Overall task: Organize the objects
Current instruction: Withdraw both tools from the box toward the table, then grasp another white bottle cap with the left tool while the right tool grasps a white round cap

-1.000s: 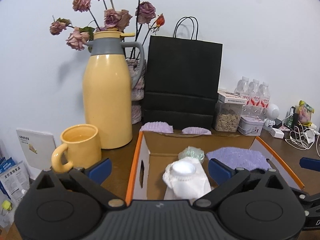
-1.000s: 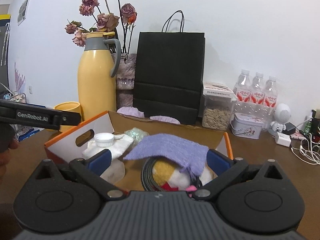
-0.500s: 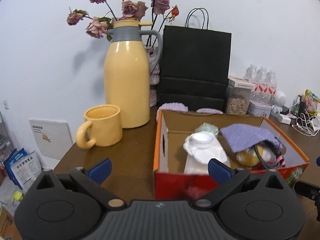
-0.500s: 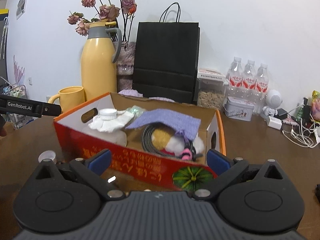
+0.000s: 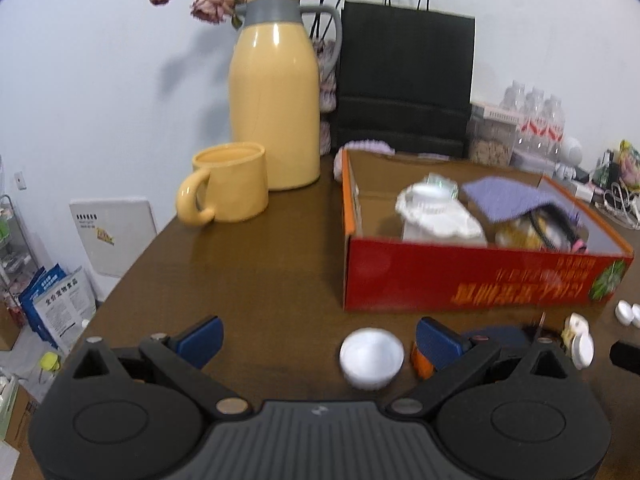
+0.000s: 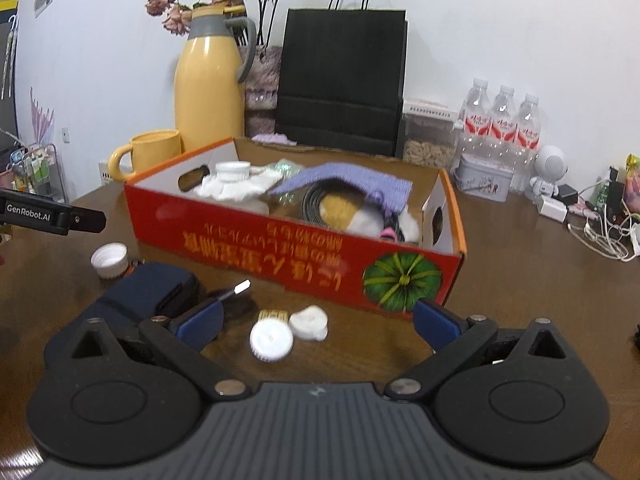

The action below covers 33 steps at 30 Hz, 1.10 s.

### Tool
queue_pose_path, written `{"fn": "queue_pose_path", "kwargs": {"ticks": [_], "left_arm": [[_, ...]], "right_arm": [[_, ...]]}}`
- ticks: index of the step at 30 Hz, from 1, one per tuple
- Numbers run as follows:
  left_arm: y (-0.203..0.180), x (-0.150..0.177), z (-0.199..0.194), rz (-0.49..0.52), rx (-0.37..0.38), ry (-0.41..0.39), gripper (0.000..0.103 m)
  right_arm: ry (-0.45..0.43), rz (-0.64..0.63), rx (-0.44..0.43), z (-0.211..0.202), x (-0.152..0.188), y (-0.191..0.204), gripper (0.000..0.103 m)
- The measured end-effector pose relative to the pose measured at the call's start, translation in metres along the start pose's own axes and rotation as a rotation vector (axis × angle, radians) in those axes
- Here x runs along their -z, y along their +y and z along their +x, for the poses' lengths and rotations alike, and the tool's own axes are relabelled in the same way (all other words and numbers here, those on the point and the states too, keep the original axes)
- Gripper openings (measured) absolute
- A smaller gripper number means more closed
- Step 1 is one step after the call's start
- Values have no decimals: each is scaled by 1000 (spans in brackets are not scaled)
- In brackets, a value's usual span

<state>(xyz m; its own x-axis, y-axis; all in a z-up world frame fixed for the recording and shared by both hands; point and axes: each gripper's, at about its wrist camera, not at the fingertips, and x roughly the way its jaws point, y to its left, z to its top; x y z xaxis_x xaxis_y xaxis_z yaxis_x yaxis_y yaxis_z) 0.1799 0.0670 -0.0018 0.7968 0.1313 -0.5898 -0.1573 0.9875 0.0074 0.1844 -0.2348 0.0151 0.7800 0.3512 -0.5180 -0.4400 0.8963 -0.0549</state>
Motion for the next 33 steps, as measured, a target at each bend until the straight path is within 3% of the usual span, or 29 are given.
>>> {"fn": "queue_pose_path", "kwargs": {"ticks": [8,11,13,16,18,21,22,24,33], "left_arm": [[0,21,15,13,4,70,103],[-1,23,20,8,11,70,101],[-2,23,22,0,18,59,99],[-4,23,23,-11,47,38,92],[-5,22,25,-20,75,24,80],[-6,20,26,-28,119,9,54],[-6,20,26,-28,132,7,39],[-7,20,25,-26,136,3,39],[-8,20,8,-25,107,-80,39]], "right_arm": [[46,9,-8,12,11,5,100],[57,12,-20,18,13,8,91],[67,24,-37,23,14,8,77],[74,43,-56,29,13,8,68],[76,50,-67,31,13,8,60],[80,63,-91,35,11,9,46],[81,64,-97,35,11,9,38],[79,62,-103,35,11,10,29],[-14,42,-82,20,12,14,29]]}}
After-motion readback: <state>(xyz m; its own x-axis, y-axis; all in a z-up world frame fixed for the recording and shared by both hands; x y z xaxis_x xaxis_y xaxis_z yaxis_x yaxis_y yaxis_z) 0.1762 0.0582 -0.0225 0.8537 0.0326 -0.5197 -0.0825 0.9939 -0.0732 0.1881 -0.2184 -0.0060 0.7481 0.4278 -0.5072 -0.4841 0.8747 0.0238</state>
